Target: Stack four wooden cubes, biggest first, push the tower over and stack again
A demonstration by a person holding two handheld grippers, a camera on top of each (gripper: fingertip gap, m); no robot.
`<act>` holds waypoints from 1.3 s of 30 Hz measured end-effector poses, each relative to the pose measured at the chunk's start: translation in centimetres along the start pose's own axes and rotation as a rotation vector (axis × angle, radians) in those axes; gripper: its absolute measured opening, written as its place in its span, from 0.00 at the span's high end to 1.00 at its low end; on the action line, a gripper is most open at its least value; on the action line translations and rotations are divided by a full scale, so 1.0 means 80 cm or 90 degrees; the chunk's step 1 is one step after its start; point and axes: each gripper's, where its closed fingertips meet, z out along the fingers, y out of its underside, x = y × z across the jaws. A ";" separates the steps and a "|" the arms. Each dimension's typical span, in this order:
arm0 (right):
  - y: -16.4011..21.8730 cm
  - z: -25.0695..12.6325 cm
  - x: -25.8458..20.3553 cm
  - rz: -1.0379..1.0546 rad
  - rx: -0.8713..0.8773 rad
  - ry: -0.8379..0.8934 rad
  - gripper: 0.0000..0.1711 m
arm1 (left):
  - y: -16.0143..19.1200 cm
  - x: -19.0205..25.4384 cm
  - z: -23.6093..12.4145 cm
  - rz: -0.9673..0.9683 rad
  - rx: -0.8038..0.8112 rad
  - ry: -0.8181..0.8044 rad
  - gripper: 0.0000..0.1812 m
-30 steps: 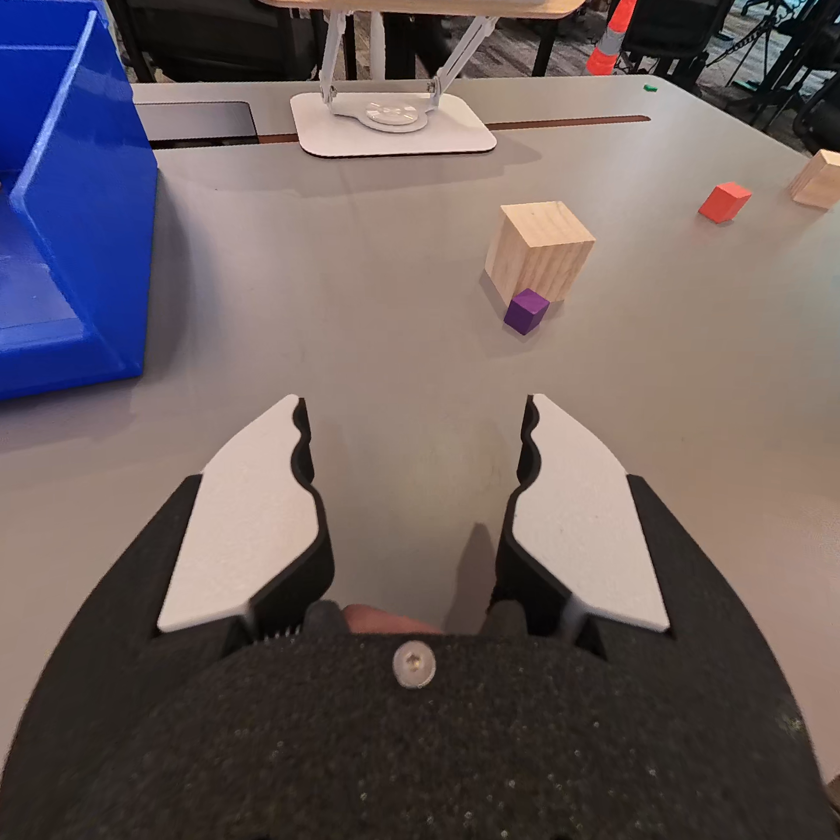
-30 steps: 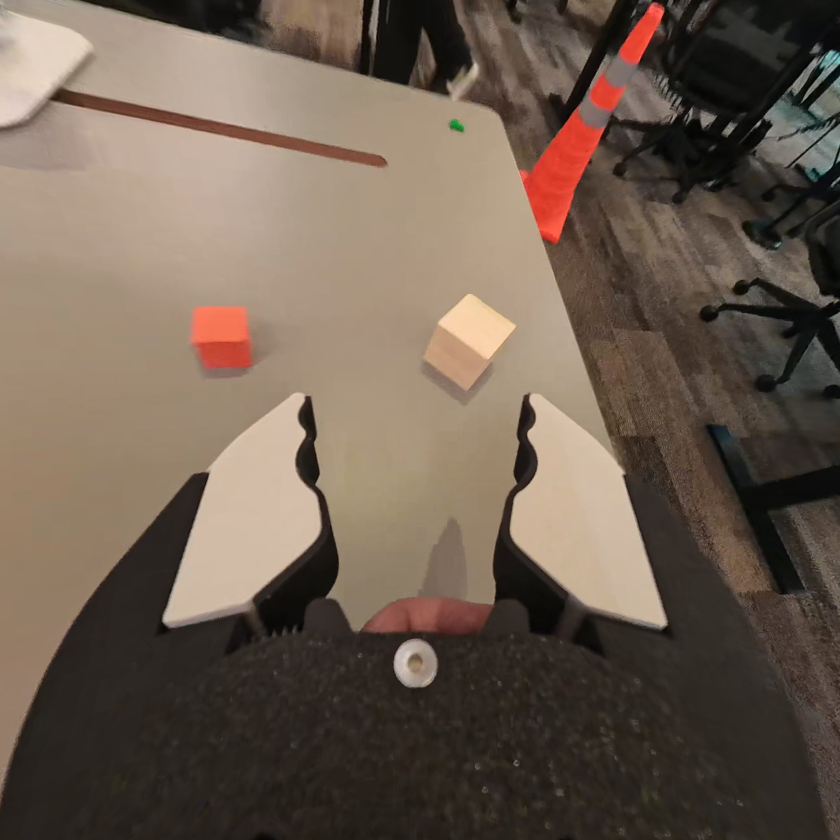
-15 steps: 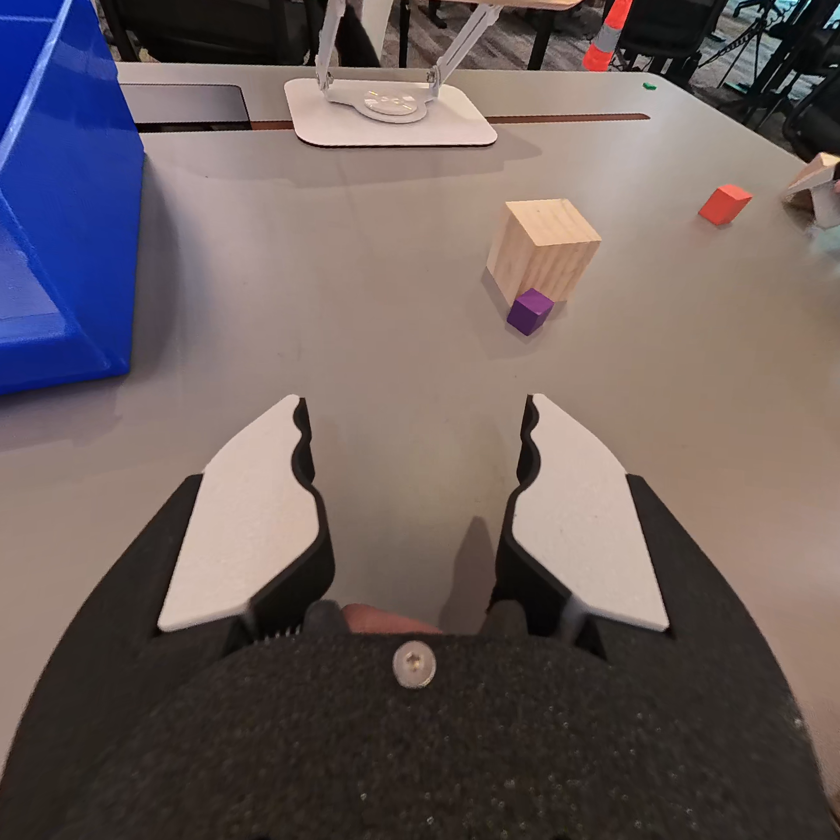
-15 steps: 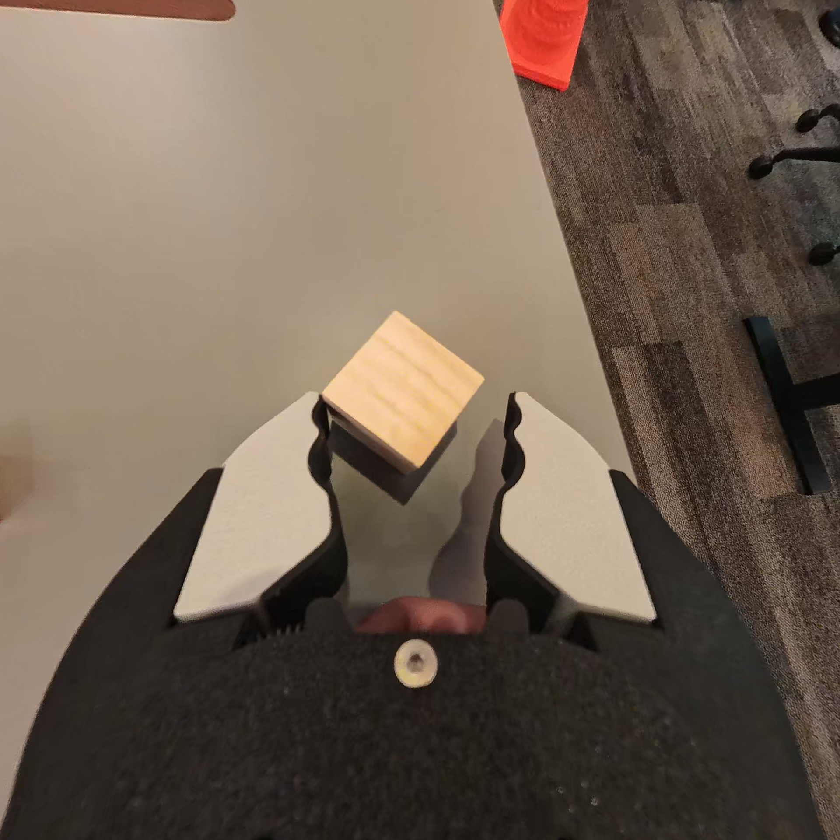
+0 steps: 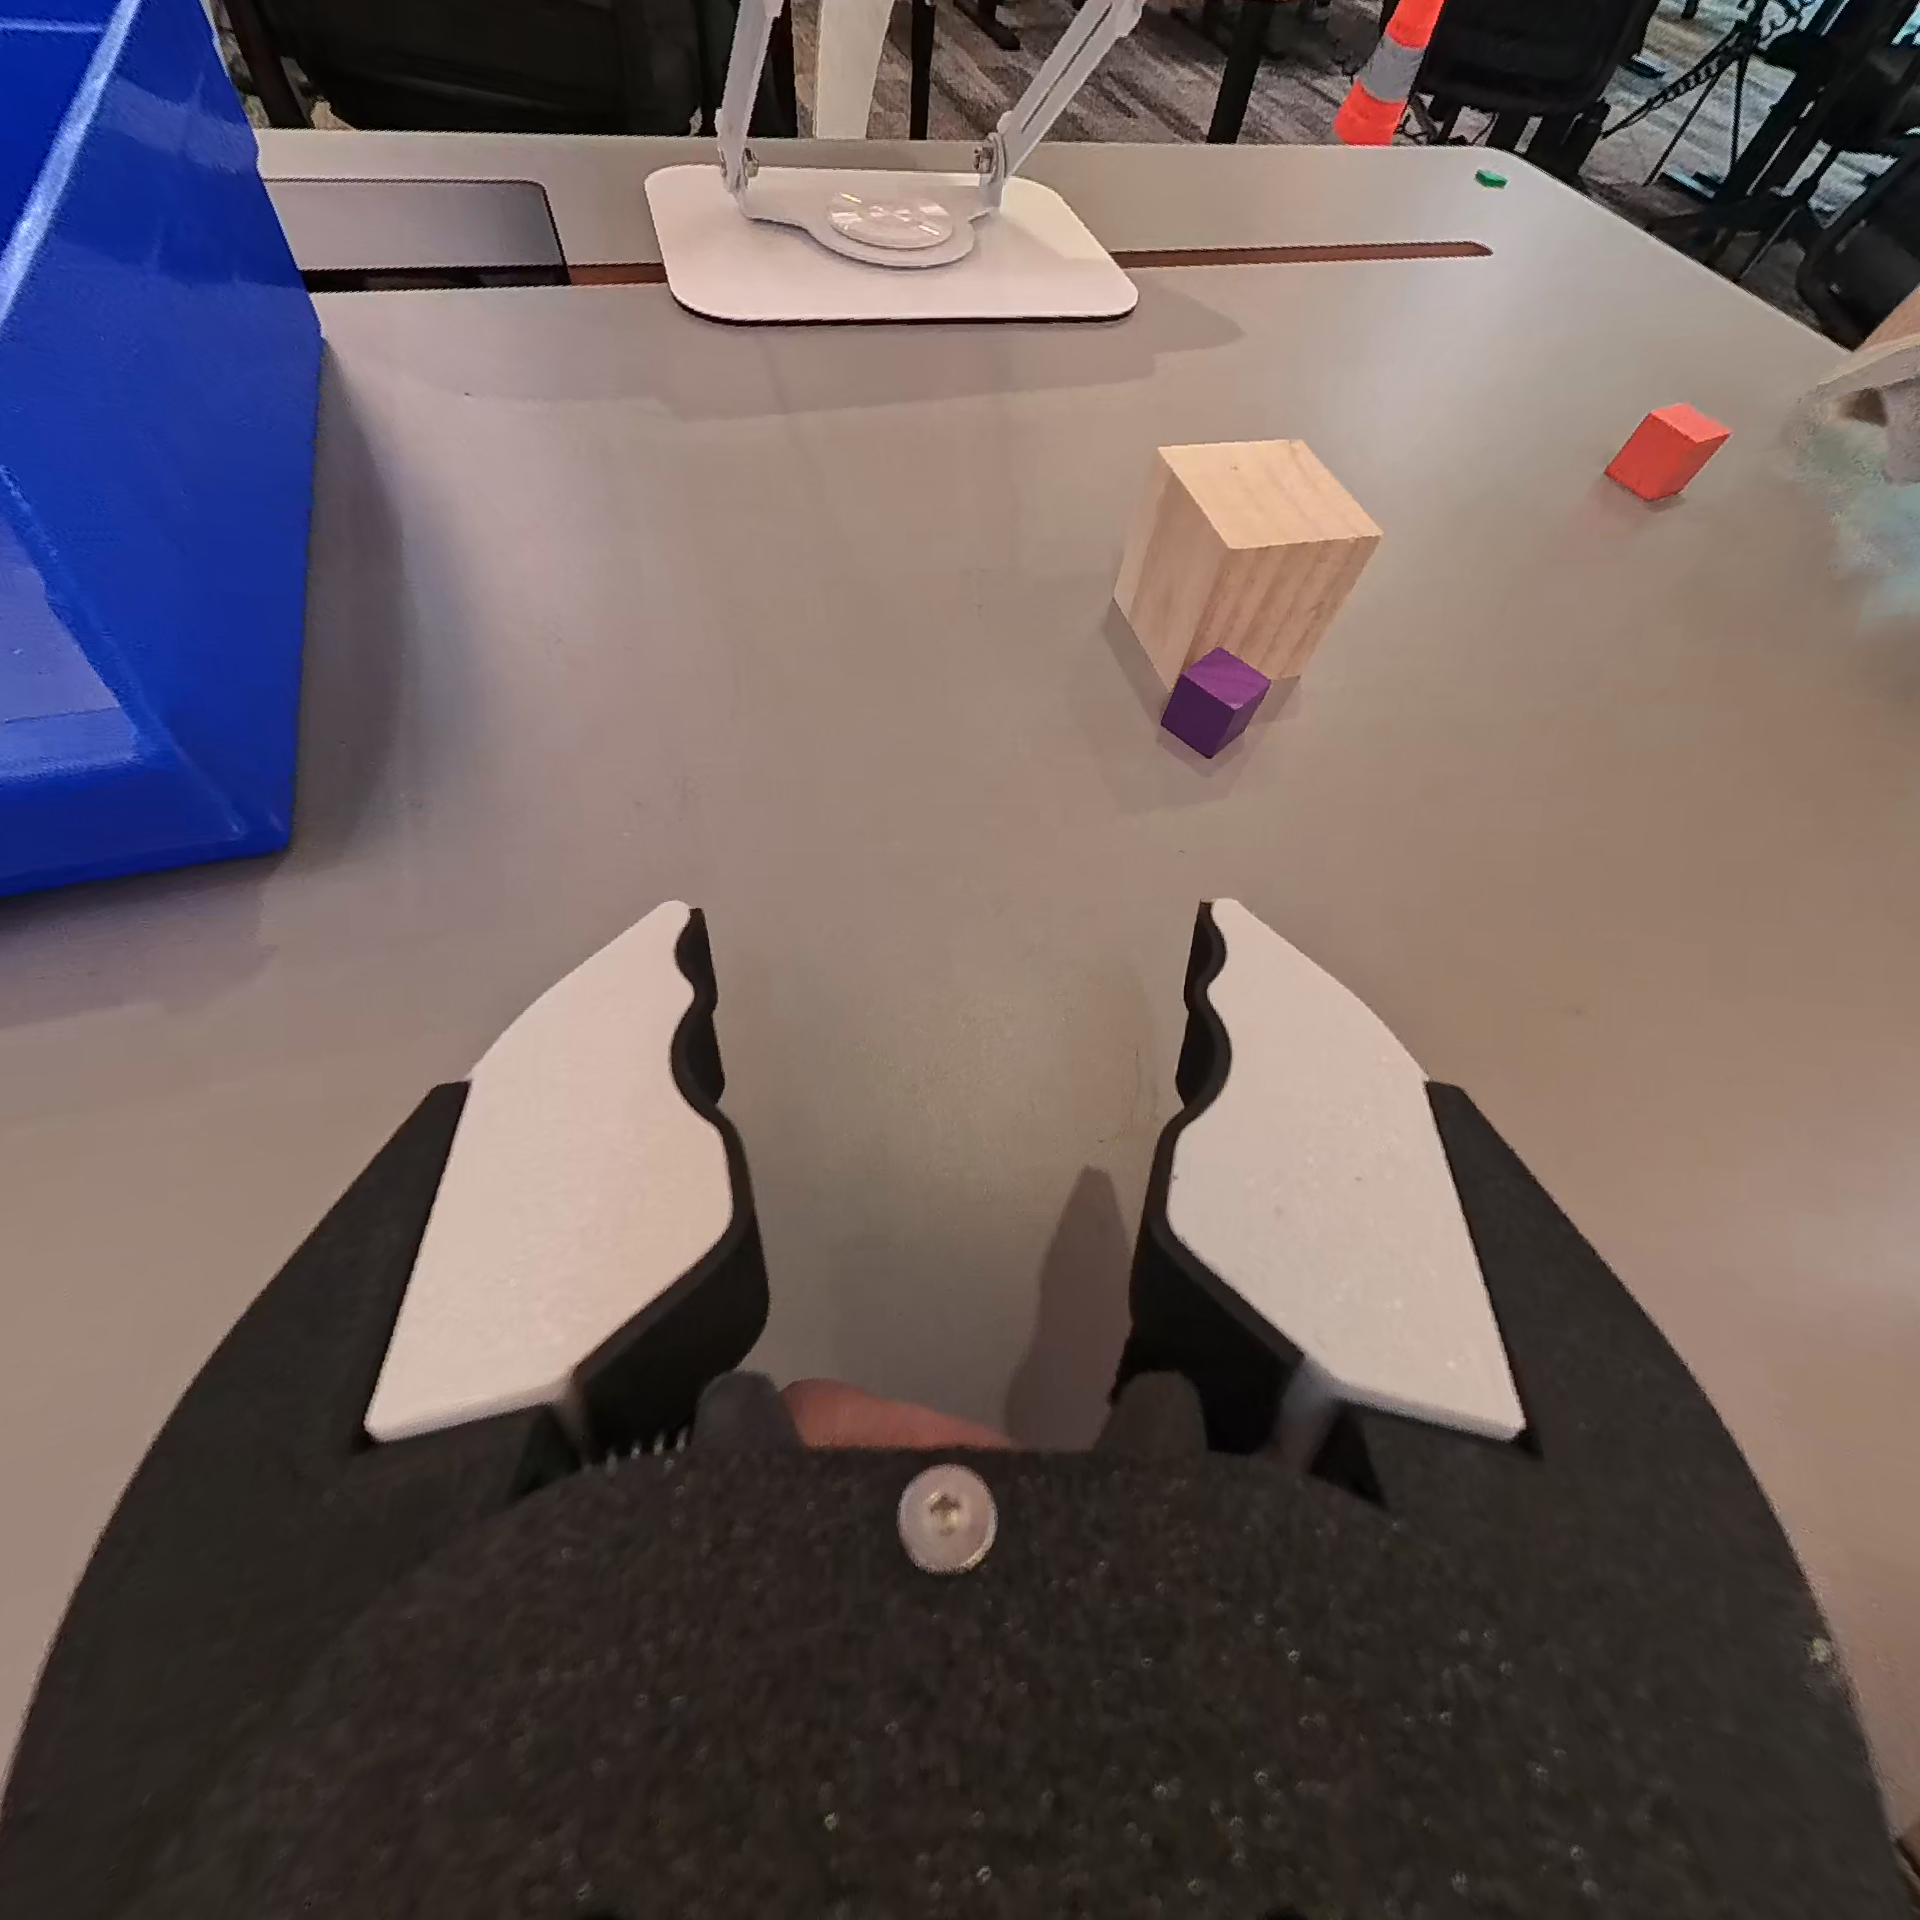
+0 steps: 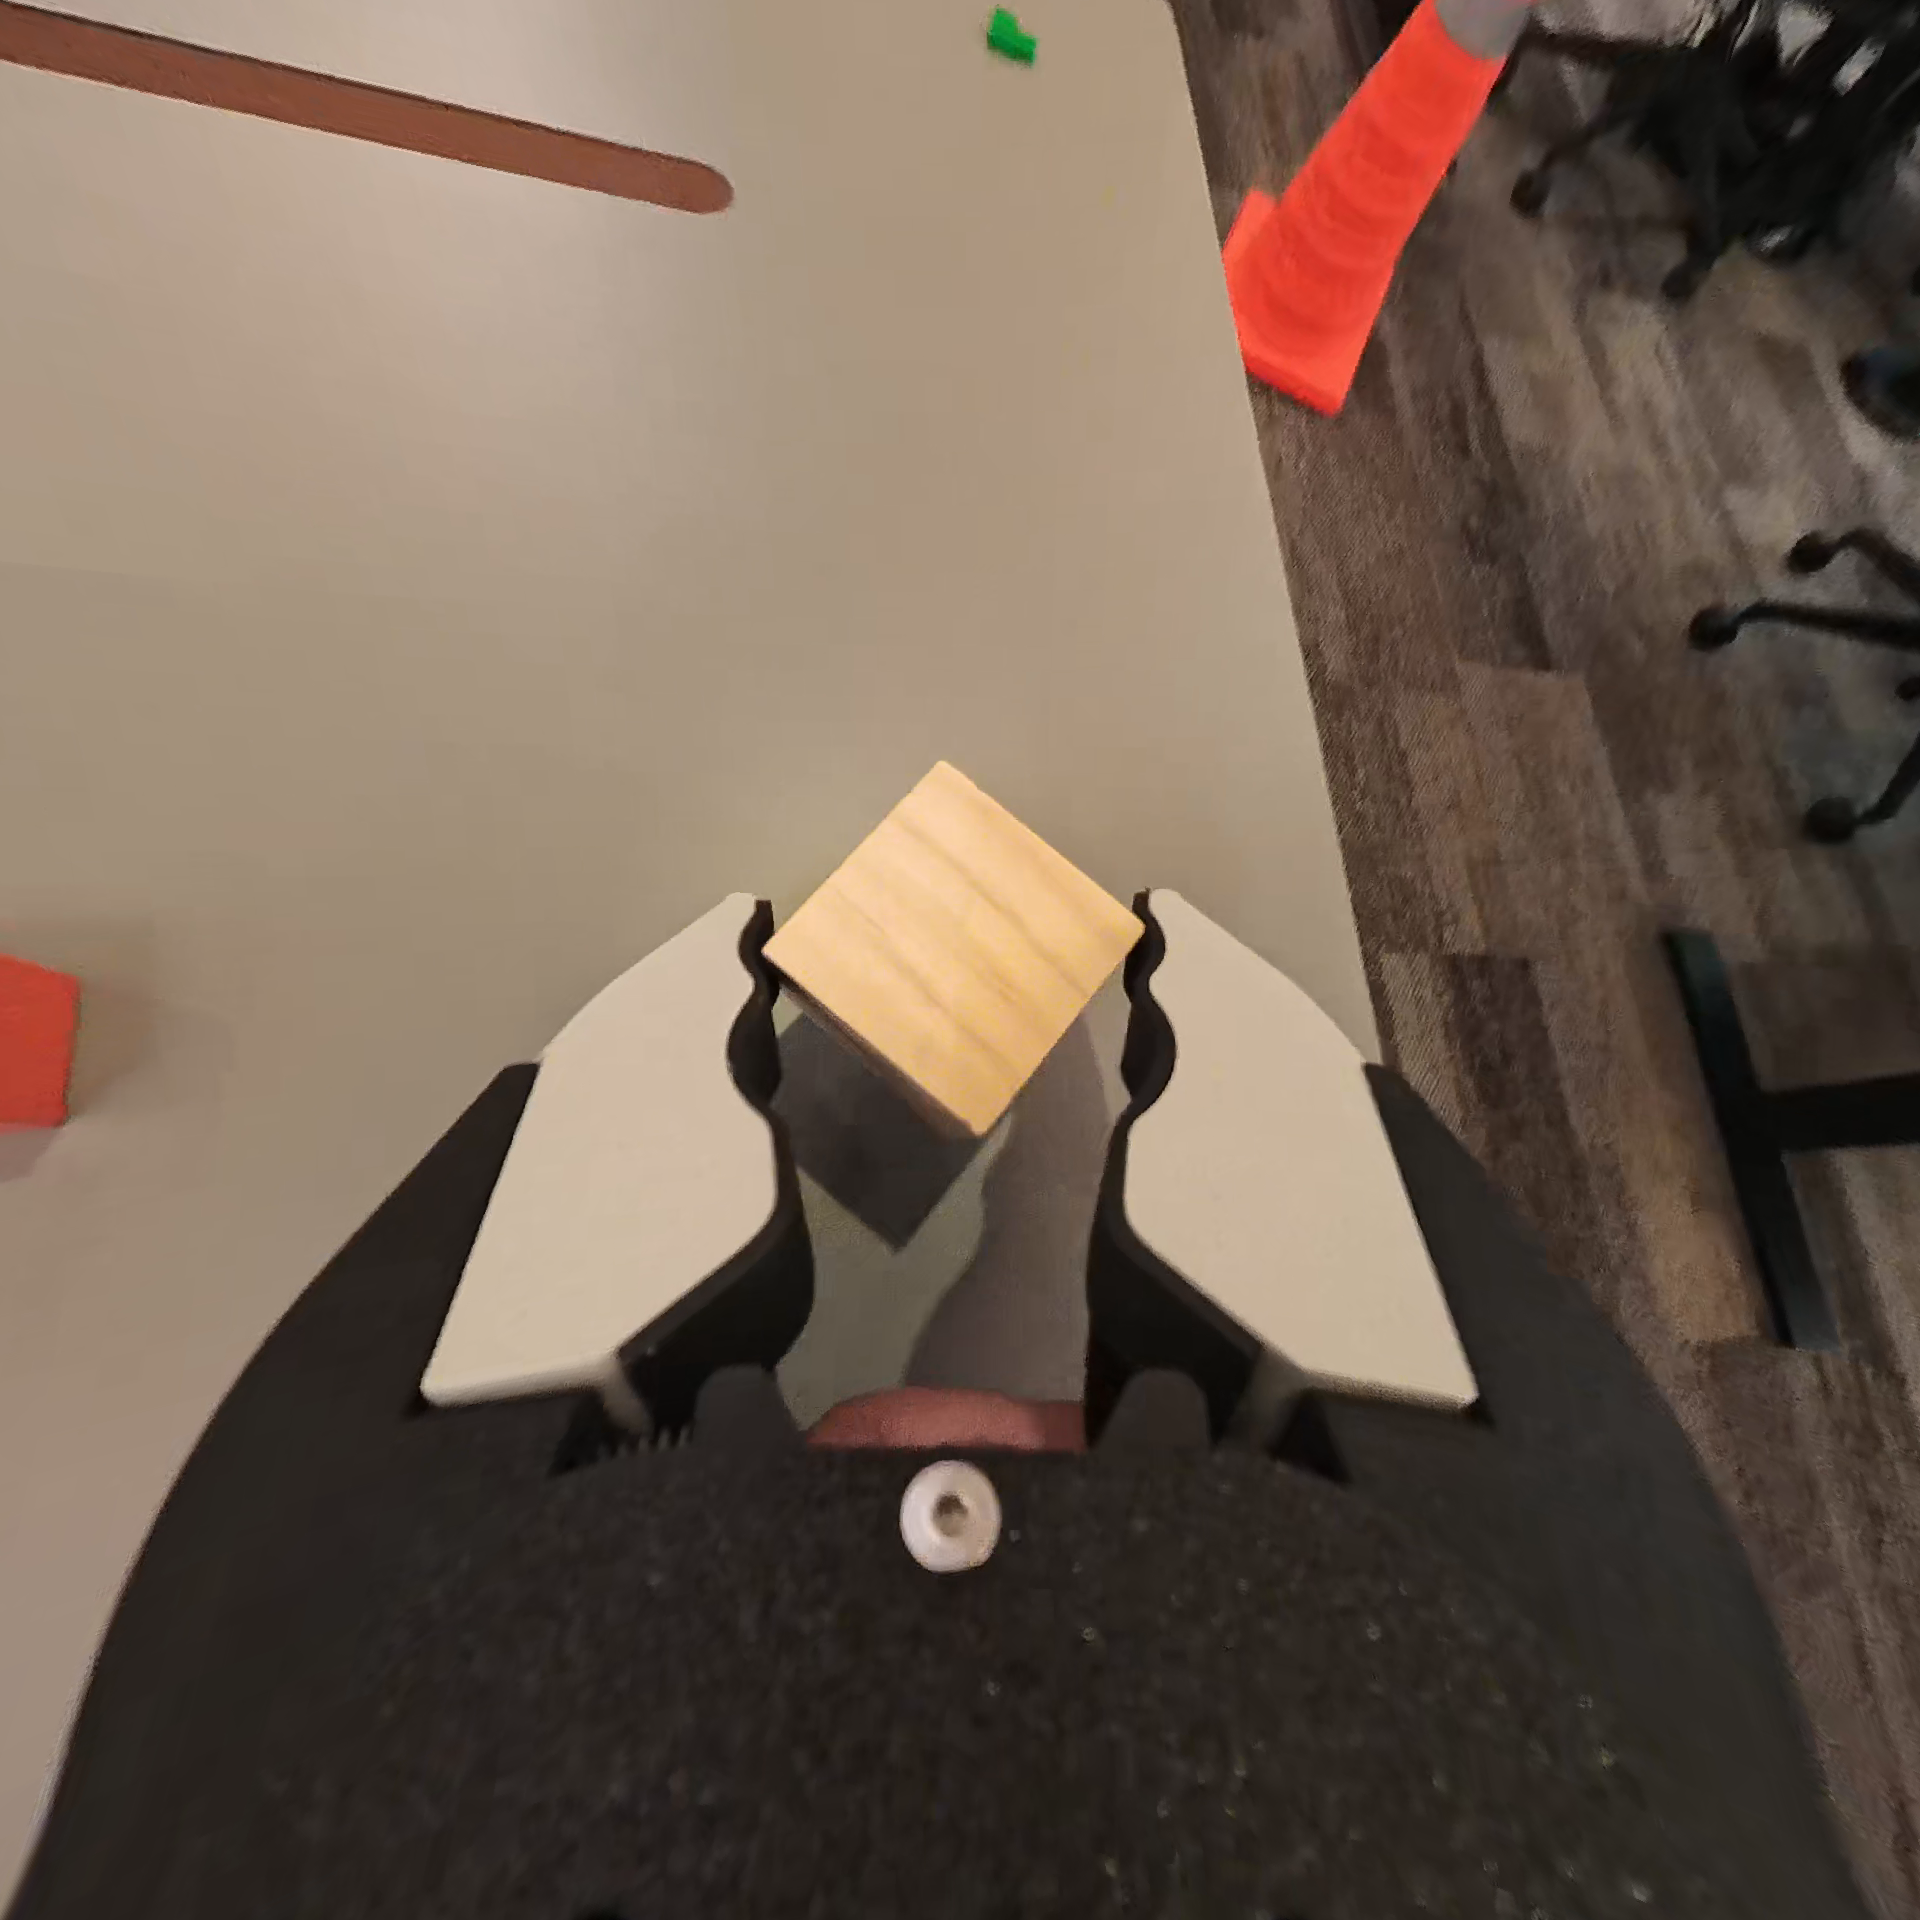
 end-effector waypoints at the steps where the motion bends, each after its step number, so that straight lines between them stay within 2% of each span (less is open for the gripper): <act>1: -0.007 -0.009 -0.005 -0.011 0.029 -0.010 0.62 | 0.000 0.001 0.000 0.001 -0.001 0.001 0.52; 4: -0.030 -0.054 -0.032 -0.057 0.120 -0.045 0.62 | 0.000 0.002 -0.001 0.004 0.000 0.001 0.52; 8: -0.041 -0.133 -0.068 -0.144 0.188 -0.002 0.62 | -0.001 0.001 -0.002 0.004 0.002 -0.001 0.53; 11: -0.032 -0.184 -0.104 -0.134 0.219 0.014 0.62 | 0.000 -0.002 -0.003 0.005 0.002 -0.005 0.53; 14: -0.016 -0.211 -0.133 -0.129 0.232 0.020 0.62 | 0.000 -0.004 -0.006 0.001 0.005 -0.005 0.53; 18: -0.007 -0.219 -0.161 -0.130 0.230 -0.015 0.62 | -0.003 -0.006 -0.010 0.006 0.013 -0.009 0.53; 20: -0.014 -0.220 -0.187 -0.146 0.240 -0.075 0.62 | -0.002 -0.008 -0.012 0.004 0.014 -0.011 0.53; 25: -0.064 -0.237 -0.307 -0.295 0.275 -0.281 0.62 | 0.002 -0.014 -0.013 -0.001 0.011 -0.019 0.54; 30: -0.092 -0.235 -0.427 -0.426 0.221 -0.476 0.62 | 0.002 -0.017 -0.016 0.005 0.012 -0.024 0.54; 32: -0.096 -0.220 -0.453 -0.446 0.186 -0.505 0.62 | 0.003 -0.017 -0.018 0.006 0.013 -0.024 0.54; 35: -0.097 -0.200 -0.474 -0.409 0.121 -0.518 0.62 | 0.002 -0.017 -0.020 0.009 0.015 -0.025 0.54; 39: -0.092 -0.182 -0.485 -0.350 0.071 -0.493 0.62 | 0.003 -0.016 -0.019 0.008 0.012 -0.020 0.54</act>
